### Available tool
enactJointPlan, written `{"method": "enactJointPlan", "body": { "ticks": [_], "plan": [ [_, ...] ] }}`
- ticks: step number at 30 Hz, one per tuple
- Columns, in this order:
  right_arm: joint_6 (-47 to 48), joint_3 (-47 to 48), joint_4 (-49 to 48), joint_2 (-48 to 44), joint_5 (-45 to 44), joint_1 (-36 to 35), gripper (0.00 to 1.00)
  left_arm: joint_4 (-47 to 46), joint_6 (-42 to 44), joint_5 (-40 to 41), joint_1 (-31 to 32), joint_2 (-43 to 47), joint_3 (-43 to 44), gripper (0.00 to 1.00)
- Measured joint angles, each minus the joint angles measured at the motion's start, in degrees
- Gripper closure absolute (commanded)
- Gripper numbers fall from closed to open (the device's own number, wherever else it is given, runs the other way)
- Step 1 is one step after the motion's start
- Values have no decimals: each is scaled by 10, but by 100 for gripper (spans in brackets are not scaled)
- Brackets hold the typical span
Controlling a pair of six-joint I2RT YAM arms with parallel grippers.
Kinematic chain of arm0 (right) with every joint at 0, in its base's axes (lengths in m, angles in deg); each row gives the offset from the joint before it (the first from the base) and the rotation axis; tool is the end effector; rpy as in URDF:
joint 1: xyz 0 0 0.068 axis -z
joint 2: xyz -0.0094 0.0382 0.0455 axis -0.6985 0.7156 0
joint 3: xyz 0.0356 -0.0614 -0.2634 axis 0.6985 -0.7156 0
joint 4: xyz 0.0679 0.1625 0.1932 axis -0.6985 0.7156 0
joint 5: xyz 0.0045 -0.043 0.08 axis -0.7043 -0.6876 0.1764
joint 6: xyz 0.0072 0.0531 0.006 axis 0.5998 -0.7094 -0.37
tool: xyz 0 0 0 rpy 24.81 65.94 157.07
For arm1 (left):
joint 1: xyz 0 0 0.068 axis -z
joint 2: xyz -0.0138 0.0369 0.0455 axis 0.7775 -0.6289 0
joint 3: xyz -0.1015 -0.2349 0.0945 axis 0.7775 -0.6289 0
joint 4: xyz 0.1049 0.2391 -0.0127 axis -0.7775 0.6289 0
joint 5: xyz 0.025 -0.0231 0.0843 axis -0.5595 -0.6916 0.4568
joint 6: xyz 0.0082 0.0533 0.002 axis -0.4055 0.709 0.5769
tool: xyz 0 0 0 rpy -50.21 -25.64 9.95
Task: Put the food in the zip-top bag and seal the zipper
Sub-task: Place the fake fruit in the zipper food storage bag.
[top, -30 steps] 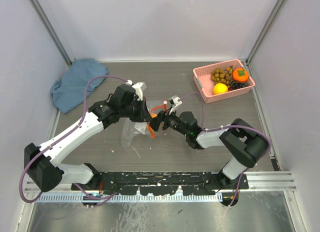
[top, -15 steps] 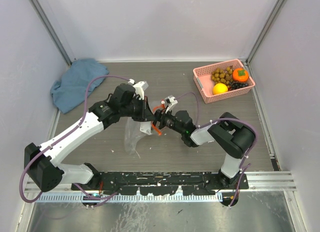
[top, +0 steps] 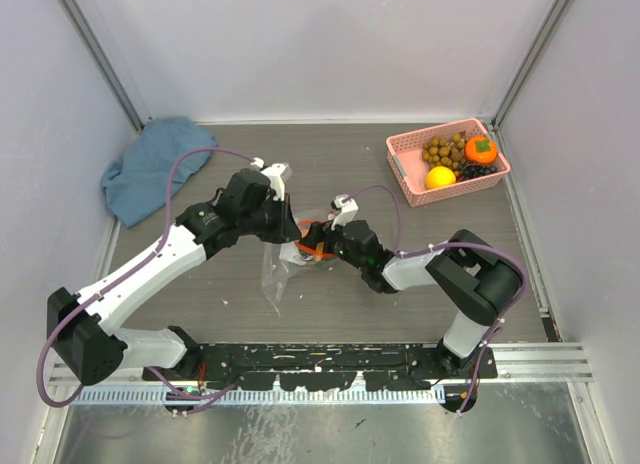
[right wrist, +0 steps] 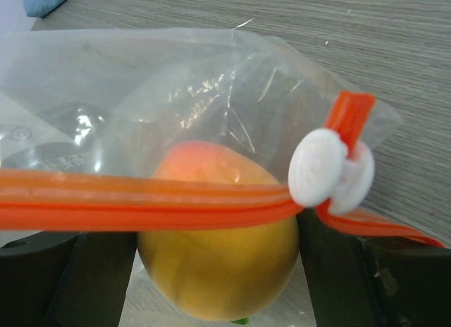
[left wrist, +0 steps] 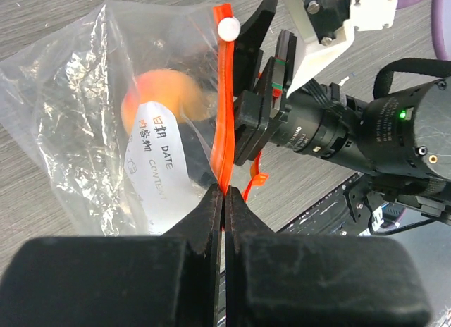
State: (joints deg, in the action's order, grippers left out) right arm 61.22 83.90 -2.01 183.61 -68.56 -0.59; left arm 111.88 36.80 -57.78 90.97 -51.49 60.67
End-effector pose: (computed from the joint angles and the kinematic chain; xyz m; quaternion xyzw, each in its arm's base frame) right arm 0.2278 0.2266 0.1493 -0.1124 0.8004 0.3480 0.4749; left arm 0.2076 -0.1804 0.3228 0.1148 0.8967 -0.2931 0.3111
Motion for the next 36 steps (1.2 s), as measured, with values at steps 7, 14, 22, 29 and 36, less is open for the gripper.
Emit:
{"method": "enactJointPlan", "body": {
  "ticks": [7, 14, 22, 29, 36],
  "plan": [
    [0, 0, 3, -19, 19, 0, 28, 0, 8, -9, 0, -9, 7, 100],
    [-10, -1, -22, -19, 70, 0, 13, 0, 18, -32, 0, -26, 19, 100],
    [-2, -1, 3, -54, 78, 1, 0, 6, 31, -14, 0, -25, 22, 100],
    [27, 0, 54, -114, 78, 3, 0, 16, 36, 8, 0, -13, 22, 100],
    [63, 3, 164, -194, 58, 5, 1, 23, 44, 40, 0, 16, 22, 100]
  ]
}}
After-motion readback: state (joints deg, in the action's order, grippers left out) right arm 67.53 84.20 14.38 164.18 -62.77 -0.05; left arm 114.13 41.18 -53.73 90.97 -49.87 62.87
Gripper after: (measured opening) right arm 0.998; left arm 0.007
